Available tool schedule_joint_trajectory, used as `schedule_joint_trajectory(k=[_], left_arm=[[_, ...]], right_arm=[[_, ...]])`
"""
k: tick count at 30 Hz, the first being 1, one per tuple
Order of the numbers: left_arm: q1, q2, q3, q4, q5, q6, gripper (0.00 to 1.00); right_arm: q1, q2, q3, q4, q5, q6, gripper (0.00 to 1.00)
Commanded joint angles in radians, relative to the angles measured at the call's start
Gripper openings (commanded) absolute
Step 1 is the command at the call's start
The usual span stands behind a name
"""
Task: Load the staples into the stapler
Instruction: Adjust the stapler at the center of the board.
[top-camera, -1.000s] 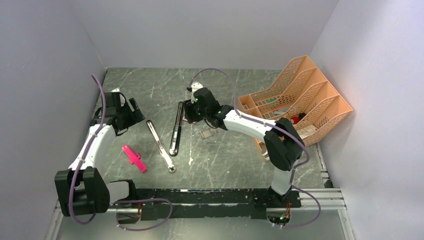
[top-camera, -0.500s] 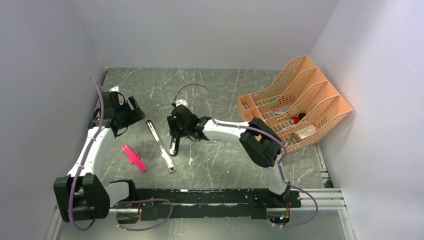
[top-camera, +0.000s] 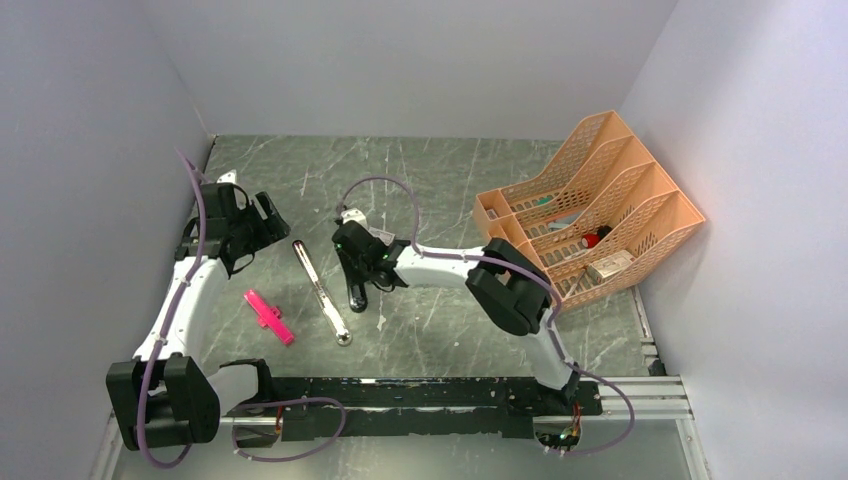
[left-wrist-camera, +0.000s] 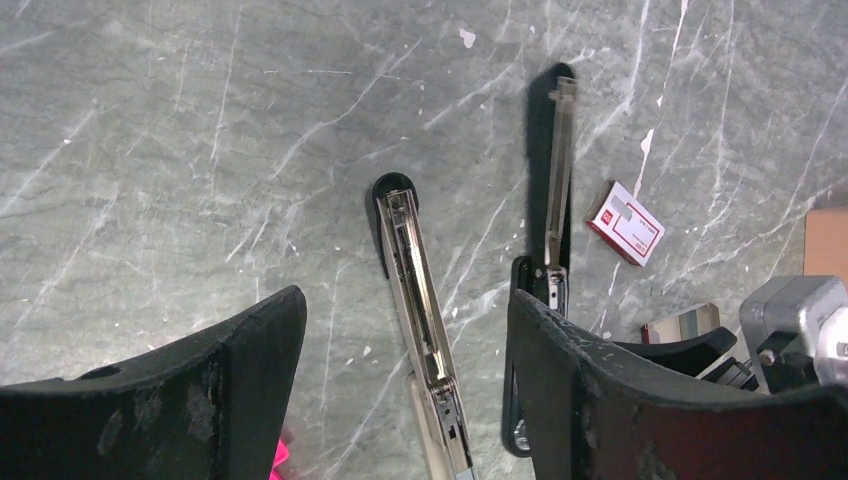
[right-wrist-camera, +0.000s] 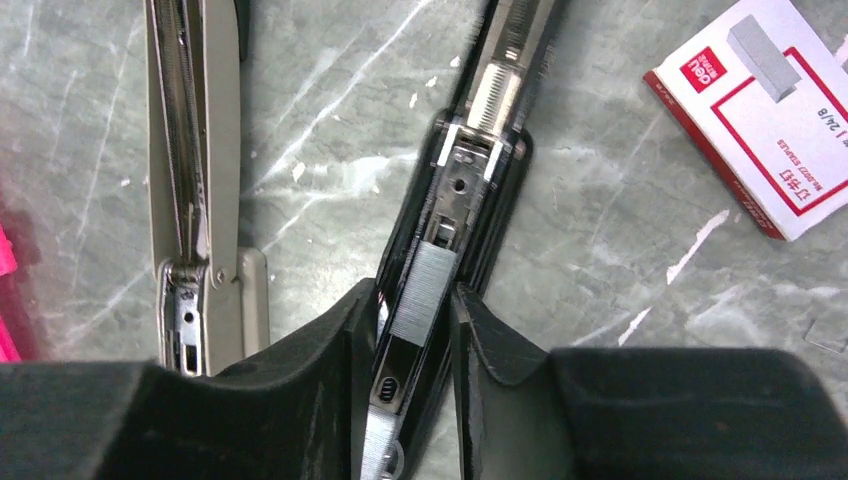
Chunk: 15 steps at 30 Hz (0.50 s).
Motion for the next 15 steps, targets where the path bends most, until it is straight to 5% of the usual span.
schedule_joint_trajectory(k=[1, 8, 15], left_arm=[[0.010, -0.012, 0.005, 0.028, 0.040, 0.001, 0.78], [0.010, 0.021, 0.019, 0.033, 0.151, -0.002, 0.79], [0.007, 0.037, -0.068, 0.170, 0.300, -0.107, 0.79]], right_arm=[[-0.003, -0.033, -0.063, -0.038, -0.031, -0.133, 0.30], [-0.040, -0.093, -0.190, -0.001, -0.217, -0.423, 0.23], [-0.104, -0.153, -0.284, -0.046, -0.287, -0.633, 0.34]])
